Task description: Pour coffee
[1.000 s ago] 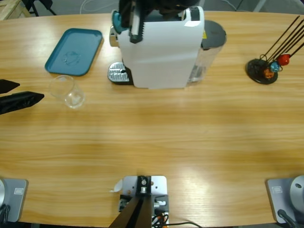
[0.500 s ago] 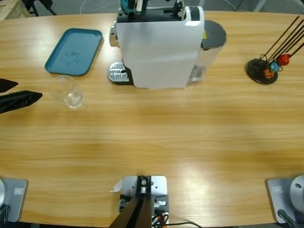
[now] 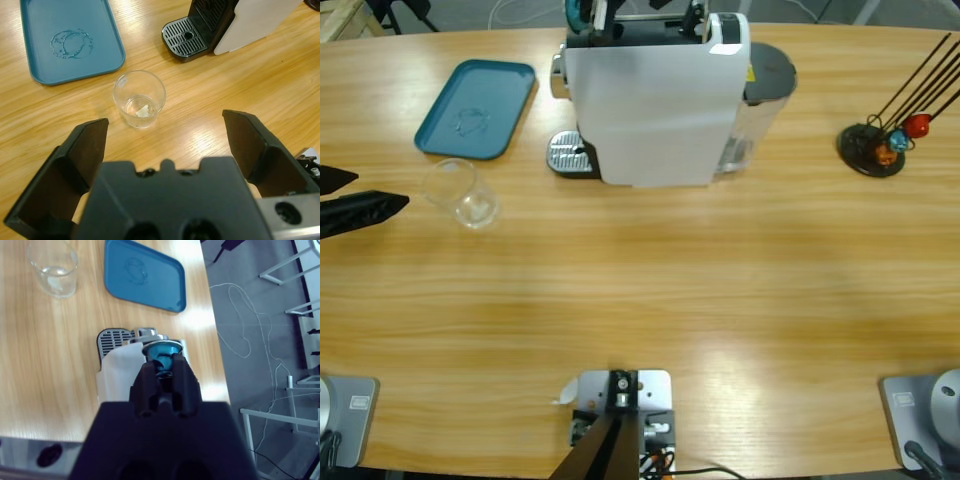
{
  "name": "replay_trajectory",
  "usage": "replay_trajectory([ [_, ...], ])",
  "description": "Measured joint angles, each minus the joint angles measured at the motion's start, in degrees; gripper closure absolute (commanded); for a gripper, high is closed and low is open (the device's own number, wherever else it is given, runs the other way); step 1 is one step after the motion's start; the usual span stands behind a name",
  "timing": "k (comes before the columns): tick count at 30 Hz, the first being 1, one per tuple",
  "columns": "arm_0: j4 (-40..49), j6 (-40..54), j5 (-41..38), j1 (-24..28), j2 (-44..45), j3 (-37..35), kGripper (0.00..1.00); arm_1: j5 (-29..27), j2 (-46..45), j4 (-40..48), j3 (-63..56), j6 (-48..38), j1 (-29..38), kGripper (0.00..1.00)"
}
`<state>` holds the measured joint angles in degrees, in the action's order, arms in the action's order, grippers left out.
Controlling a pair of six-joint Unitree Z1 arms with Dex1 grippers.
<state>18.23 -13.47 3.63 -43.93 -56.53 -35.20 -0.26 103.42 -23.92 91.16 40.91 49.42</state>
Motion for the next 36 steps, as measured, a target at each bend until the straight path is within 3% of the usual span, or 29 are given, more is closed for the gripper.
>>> replay_trajectory([
  [17, 0.0, 0.0, 0.0, 0.0, 0.0, 0.1, 0.0, 0.0, 0.0, 2.0, -2.6, 0.0, -1.7, 0.997],
  [19, 0.0, 0.0, 0.0, 0.0, 0.0, 0.1, 0.0, 0.0, 0.0, 2.1, -2.6, 0.0, -1.8, 0.921],
  [22, 0.0, 0.0, 0.0, 0.0, 0.0, 0.1, 0.0, 0.1, 0.0, 2.1, -2.6, 0.3, -1.8, 0.914],
  [24, 0.0, 0.0, 0.0, 0.0, 0.0, 0.1, 0.0, 0.2, 0.0, 2.1, -2.6, 0.4, -1.9, 0.771],
  [26, 0.0, 0.0, 0.0, 0.0, 0.0, 0.1, 0.0, 0.4, 0.3, 2.1, -2.6, 0.4, -1.9, 0.746],
  [28, 0.0, 0.0, 0.0, 0.0, 0.0, 0.1, 0.0, 0.5, 0.7, 2.1, -2.4, 0.4, -1.9, 0.63],
  [33, 0.0, 0.0, 0.0, 0.0, 0.0, 0.1, 0.0, 0.5, 1.6, 0.3, -1.4, 0.4, -2.0, 0.487],
  [36, 0.0, 0.0, 0.0, 0.0, 0.0, 0.1, 0.0, 0.5, 1.6, -0.6, -0.9, 0.4, -2.1, 0.352],
])
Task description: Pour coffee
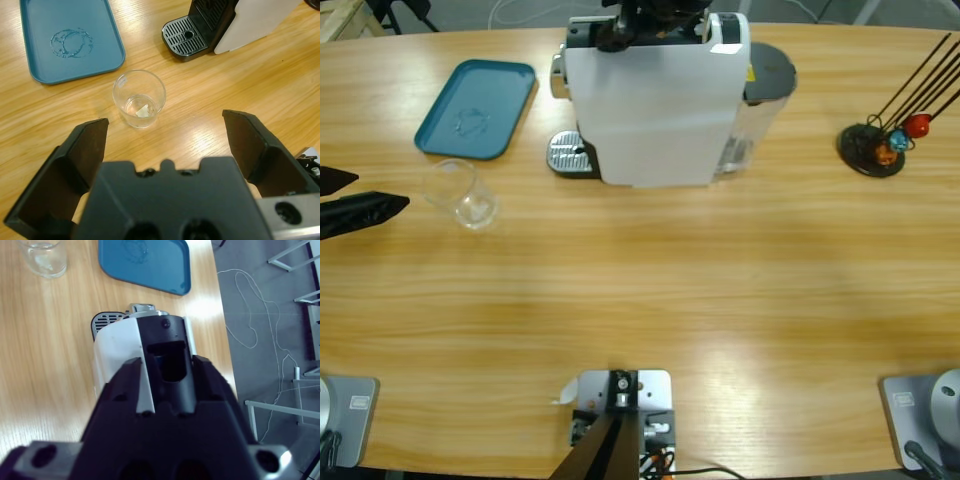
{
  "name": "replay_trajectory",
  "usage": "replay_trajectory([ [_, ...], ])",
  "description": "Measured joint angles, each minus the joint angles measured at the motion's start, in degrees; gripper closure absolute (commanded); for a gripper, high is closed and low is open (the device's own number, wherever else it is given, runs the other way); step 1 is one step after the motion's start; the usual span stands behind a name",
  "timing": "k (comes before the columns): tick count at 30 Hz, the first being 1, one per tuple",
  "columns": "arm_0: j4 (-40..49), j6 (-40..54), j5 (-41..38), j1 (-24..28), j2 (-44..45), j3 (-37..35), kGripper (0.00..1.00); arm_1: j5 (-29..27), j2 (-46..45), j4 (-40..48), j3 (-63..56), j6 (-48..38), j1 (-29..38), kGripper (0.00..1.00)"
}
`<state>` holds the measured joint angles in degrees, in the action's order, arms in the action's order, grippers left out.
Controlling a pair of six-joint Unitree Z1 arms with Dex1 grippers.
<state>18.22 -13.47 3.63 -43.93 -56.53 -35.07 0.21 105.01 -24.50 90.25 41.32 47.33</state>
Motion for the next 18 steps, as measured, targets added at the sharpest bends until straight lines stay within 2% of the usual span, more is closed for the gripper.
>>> replay_trajectory([
  [5, 0.0, 0.0, 0.0, 0.0, 0.0, 0.0, 0.0, 0.0, -0.1, -1.3, 0.1, 0.0, 0.0, 0.335],
  [9, 0.0, 0.0, 0.0, 0.0, 0.0, 0.0, 0.0, -1.7, -1.9, -2.0, 0.1, -2.3, 2.0, 0.153],
  [10, 0.0, 0.0, 0.0, 0.0, 0.0, 0.0, 0.0, -2.5, -2.7, -2.0, 0.1, -3.4, 3.2, 0.223],
  [11, 0.0, 0.0, 0.0, 0.0, 0.0, 0.0, 0.0, -3.3, -3.8, -2.1, 0.1, -4.2, 4.6, 0.418],
  [12, 0.0, 0.0, 0.0, 0.0, 0.0, 0.0, 0.0, -3.8, -5.2, -2.1, 0.1, -5.1, 6.0, 0.542],
  [14, 0.0, 0.0, 0.0, 0.0, 0.0, 0.0, 0.0, -4.3, -8.2, -3.1, 0.1, -7.2, 8.1, 0.995],
  [18, 0.0, 0.0, 0.0, 0.0, 0.0, 0.0, 0.0, -4.4, -15.4, -8.1, -0.2, -13.0, 9.5, 1.0],
])
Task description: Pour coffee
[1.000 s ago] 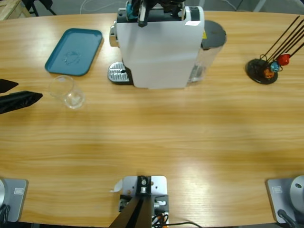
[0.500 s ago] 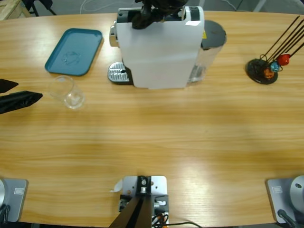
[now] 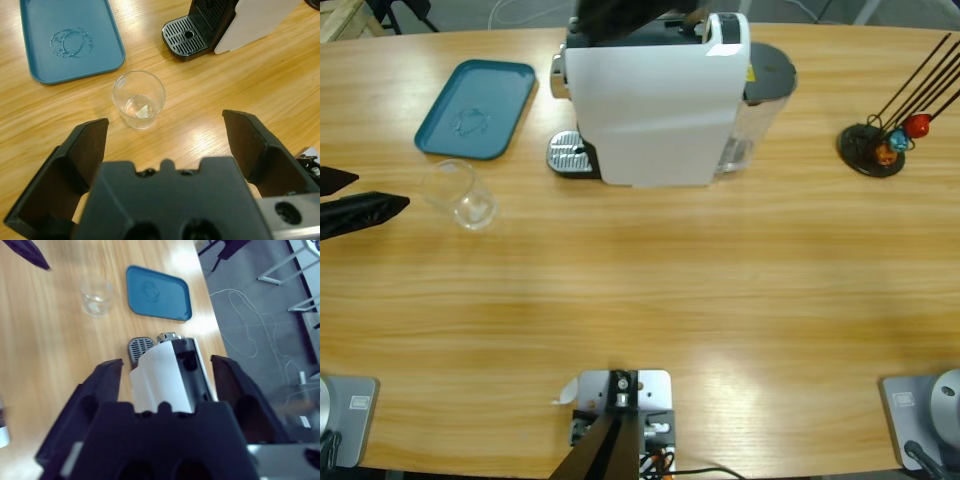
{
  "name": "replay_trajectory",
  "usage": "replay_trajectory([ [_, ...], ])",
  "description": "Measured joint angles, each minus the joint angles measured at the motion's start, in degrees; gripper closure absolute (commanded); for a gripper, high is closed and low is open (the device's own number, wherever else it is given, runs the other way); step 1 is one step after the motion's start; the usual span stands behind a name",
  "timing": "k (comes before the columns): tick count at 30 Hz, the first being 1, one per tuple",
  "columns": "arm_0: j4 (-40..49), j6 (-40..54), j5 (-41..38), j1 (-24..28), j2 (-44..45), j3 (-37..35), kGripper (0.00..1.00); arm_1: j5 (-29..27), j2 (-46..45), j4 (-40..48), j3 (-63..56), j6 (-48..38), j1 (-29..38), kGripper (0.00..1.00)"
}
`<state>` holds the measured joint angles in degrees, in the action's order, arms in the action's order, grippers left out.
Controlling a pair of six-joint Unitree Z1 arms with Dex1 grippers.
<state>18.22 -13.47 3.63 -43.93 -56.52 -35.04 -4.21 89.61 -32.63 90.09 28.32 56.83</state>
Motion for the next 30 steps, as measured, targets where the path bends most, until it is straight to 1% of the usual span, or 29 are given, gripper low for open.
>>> replay_trajectory([
  [3, 0.0, 0.0, 0.0, 0.0, 0.0, 0.0, 0.0, -0.4, -5.8, -1.1, -1.8, -5.4, 0.1, 1.0],
  [8, 0.0, 0.0, 0.0, 0.0, 0.2, 0.0, 0.0, -4.8, -11.3, 2.2, -7.5, -14.2, 0.1, 1.0],
  [10, 0.0, 0.0, 0.0, 0.0, 0.5, 0.0, 0.0, -6.0, -11.8, 8.4, -11.6, -17.4, -0.1, 1.0],
  [12, 0.0, 0.0, 0.0, 0.0, 0.6, 0.0, 0.0, -9.3, -11.7, 17.2, -16.5, -19.2, -0.2, 1.0],
  [13, -0.1, 0.0, 0.0, 0.0, 0.6, 0.0, 0.0, -12.2, -11.3, 20.0, -17.6, -19.8, -0.3, 1.0],
  [18, -0.1, 0.0, 0.0, 0.0, 0.6, 0.1, 0.0, -30.7, -6.5, 32.2, -20.4, -19.6, -0.5, 1.0],
  [19, -0.1, 0.0, 0.0, 0.0, 0.7, 0.1, 0.0, -33.8, -5.4, 34.1, -20.5, -19.2, -0.5, 1.0],
  [21, -0.1, 0.0, 0.0, 0.0, 0.7, 0.1, 0.0, -38.1, -2.8, 37.4, -20.5, -18.4, -0.5, 1.0],
  [24, -0.1, 0.0, 0.0, 0.0, 0.9, 0.2, 0.0, -40.9, 1.4, 40.0, -20.0, -17.8, -0.5, 1.0],
  [30, -0.2, 0.0, 0.0, 0.0, 1.1, 0.4, 0.0, -43.9, 7.3, 42.4, -19.9, -17.7, 0.0, 1.0],
])
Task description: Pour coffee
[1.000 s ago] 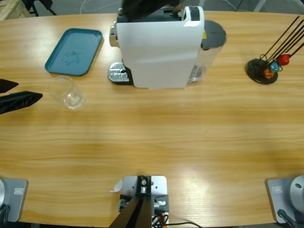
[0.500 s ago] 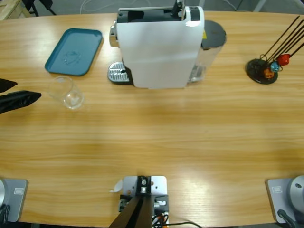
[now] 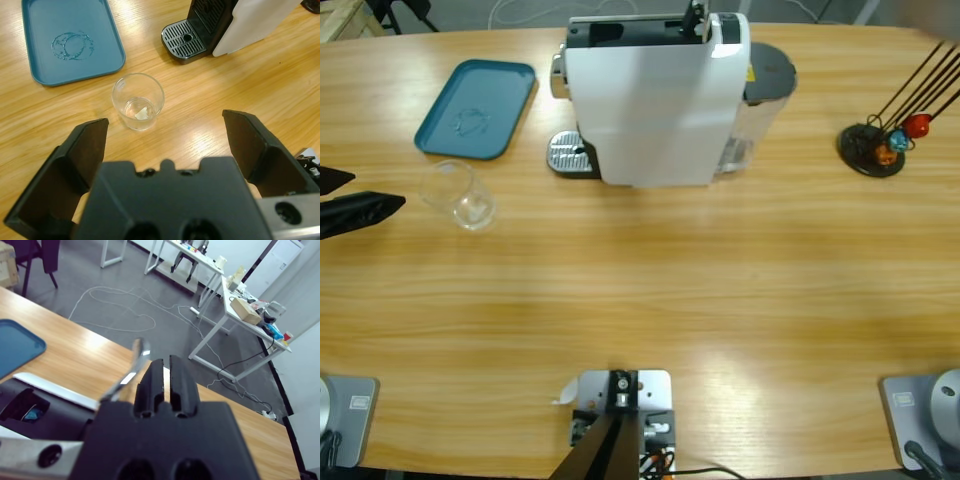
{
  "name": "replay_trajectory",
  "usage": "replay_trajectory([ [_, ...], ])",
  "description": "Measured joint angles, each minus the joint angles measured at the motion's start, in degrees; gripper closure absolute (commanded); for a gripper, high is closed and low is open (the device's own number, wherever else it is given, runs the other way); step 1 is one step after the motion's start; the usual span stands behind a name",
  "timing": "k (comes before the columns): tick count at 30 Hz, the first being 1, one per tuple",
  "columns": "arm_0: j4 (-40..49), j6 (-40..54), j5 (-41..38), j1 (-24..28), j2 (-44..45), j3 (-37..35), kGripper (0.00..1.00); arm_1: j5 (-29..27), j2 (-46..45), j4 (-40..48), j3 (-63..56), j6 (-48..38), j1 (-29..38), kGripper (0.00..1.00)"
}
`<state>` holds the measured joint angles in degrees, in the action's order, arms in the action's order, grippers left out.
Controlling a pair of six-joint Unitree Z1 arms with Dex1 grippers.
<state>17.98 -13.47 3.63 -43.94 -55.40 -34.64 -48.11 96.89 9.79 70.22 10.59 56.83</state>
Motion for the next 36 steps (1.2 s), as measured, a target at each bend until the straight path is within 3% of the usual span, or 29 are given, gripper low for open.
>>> replay_trajectory([
  [18, -0.2, 0.0, 0.0, 0.0, 0.0, 0.2, 0.0, -6.9, 4.5, 0.7, 1.2, -2.9, 7.9, 1.0],
  [36, -0.2, 0.0, 0.0, 0.0, 0.0, 0.2, 0.004, -5.6, 12.0, 0.9, 6.7, -3.9, 6.6, 1.0],
])
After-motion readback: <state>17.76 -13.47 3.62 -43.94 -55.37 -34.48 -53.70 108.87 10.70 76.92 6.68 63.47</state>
